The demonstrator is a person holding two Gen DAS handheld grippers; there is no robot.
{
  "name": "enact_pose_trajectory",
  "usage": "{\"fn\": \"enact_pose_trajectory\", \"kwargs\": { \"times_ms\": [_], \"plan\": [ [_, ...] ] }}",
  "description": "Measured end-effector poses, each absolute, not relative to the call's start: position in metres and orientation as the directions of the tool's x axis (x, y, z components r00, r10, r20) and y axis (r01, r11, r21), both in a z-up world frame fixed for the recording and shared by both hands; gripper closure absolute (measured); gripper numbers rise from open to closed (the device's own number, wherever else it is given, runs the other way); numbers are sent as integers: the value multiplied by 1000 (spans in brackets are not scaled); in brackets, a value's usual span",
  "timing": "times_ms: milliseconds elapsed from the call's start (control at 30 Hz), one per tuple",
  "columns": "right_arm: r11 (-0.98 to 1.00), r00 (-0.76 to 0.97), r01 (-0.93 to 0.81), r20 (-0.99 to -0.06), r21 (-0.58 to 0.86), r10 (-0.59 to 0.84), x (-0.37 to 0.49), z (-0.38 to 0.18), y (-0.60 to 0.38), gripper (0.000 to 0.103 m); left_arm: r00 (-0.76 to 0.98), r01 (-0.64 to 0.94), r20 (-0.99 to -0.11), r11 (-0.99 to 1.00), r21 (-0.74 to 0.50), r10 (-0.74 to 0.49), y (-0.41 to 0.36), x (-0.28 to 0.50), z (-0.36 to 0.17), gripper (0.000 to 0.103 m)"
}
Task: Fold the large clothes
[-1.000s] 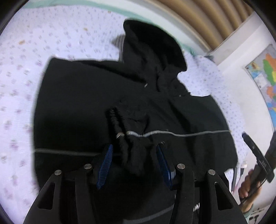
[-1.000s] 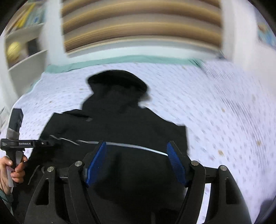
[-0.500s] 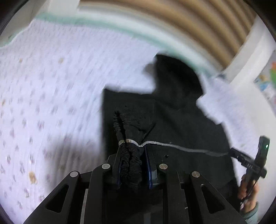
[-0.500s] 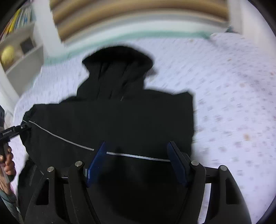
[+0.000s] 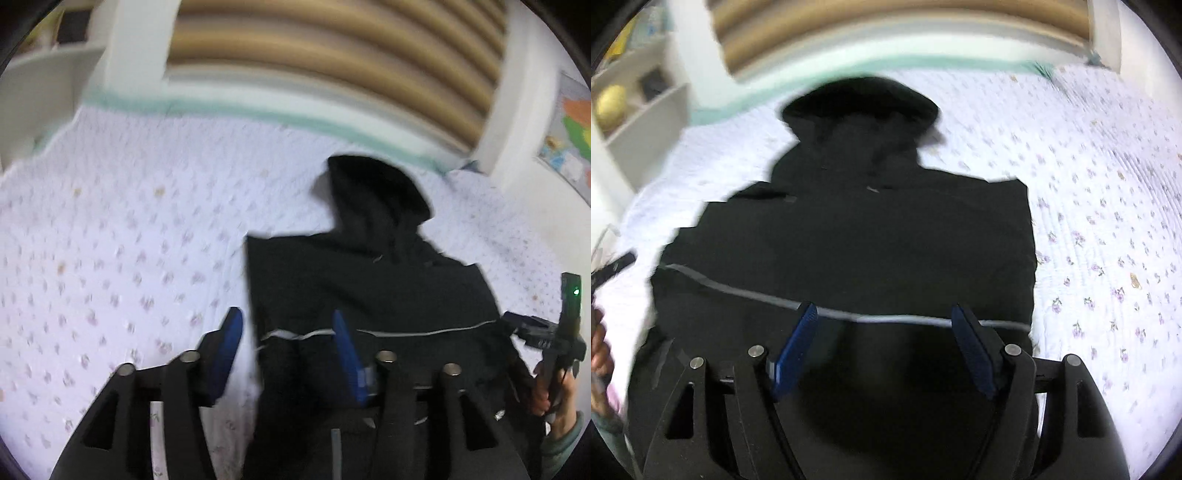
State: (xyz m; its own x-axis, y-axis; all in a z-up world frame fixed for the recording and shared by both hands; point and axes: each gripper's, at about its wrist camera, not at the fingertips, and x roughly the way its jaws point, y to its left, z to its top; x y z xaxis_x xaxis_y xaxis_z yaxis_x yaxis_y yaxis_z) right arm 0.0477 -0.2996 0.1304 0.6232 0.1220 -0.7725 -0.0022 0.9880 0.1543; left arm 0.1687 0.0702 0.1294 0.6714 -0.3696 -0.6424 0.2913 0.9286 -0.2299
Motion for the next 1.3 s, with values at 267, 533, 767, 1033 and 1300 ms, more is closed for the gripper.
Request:
{"fn": "enact_pose_trajectory", "kwargs": {
  "times_ms": [267,533,767,1033,1300],
  "plan": [
    [990,536,-101,-844,-97,-27,43,68,-240,27,399,273,-844,925,-265,-360,9,205,31,48],
    [997,588,-70,-809,-17,27,28,70,-248,26,477,315,-815,930,-190,-328,6,191,44,47],
    [995,616,-39,-781,94,98,41,125,-261,18,500,363,-727,876,-316,-470,12,190,108,47],
    [996,501,86,-865,15,-30,124,67,-293,19,412,313,-843,922,-225,-346,-12,261,32,47],
    [982,402,78,-907,174,128,126,112,-310,20,341,353,-849,892,-282,-404,-3,263,105,48]
  ]
}}
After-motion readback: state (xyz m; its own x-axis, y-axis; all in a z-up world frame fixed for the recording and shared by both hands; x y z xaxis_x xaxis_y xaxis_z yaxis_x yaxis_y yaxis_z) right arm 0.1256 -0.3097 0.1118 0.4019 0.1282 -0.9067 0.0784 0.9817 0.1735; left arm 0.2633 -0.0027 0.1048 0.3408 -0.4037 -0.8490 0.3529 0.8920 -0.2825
